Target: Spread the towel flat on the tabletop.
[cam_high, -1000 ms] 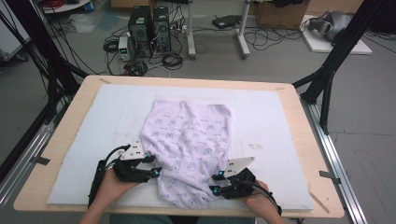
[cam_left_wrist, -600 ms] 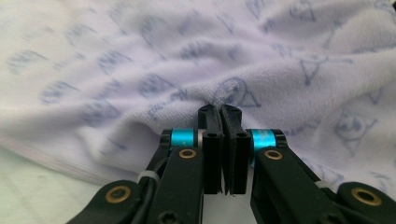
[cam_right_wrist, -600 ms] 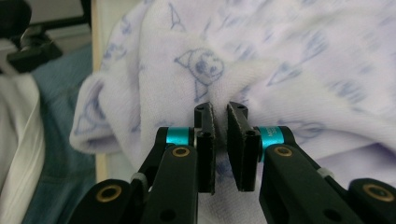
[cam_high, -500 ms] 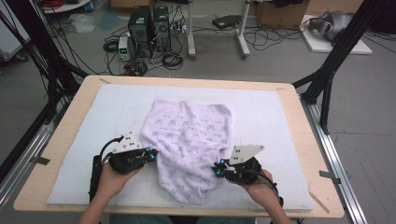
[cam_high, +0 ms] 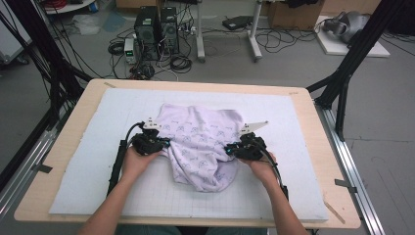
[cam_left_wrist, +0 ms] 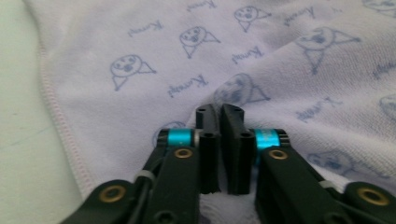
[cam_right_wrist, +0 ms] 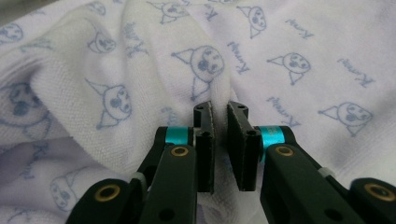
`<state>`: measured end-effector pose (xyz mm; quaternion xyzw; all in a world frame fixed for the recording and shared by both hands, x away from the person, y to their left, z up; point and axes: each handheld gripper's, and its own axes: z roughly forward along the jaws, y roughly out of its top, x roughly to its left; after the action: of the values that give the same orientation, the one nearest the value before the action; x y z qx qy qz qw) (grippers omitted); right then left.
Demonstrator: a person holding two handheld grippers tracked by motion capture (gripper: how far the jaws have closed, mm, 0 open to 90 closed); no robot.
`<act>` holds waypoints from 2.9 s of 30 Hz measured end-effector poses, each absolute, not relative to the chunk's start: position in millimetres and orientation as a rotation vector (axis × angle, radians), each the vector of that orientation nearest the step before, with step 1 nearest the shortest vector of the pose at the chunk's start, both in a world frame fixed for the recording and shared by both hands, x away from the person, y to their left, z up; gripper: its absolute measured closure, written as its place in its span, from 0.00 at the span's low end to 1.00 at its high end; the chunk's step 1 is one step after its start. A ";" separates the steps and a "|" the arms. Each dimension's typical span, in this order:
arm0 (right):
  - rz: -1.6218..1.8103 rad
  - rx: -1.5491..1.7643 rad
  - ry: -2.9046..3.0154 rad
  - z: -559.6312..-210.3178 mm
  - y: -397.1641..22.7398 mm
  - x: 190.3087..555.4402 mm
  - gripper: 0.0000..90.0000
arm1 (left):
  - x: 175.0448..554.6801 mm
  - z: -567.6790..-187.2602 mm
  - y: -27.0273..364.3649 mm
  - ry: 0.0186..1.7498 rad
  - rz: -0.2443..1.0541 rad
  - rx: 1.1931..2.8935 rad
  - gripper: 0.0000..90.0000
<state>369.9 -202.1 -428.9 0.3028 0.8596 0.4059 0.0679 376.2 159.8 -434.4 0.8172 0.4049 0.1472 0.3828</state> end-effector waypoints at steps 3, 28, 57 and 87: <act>1.214 0.909 2.566 -423.6 -204.6 365.1 0.79 | 370.6 -427.4 167.0 1.036 0.364 2.068 0.75; 1.323 0.468 2.636 -394.5 -174.4 270.8 0.53 | 282.8 -428.2 139.1 0.711 0.314 2.131 0.58; 1.274 0.639 2.484 -351.7 -176.3 324.6 0.89 | 314.9 -359.7 162.0 0.744 0.492 2.003 0.95; 1.196 0.593 2.549 -391.4 -201.2 308.8 0.65 | 309.4 -406.8 160.9 0.748 0.374 2.051 0.56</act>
<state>308.8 -201.2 -391.4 0.2043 0.8781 0.4121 0.1318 309.4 160.9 -406.8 0.8283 0.3021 0.1512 0.4470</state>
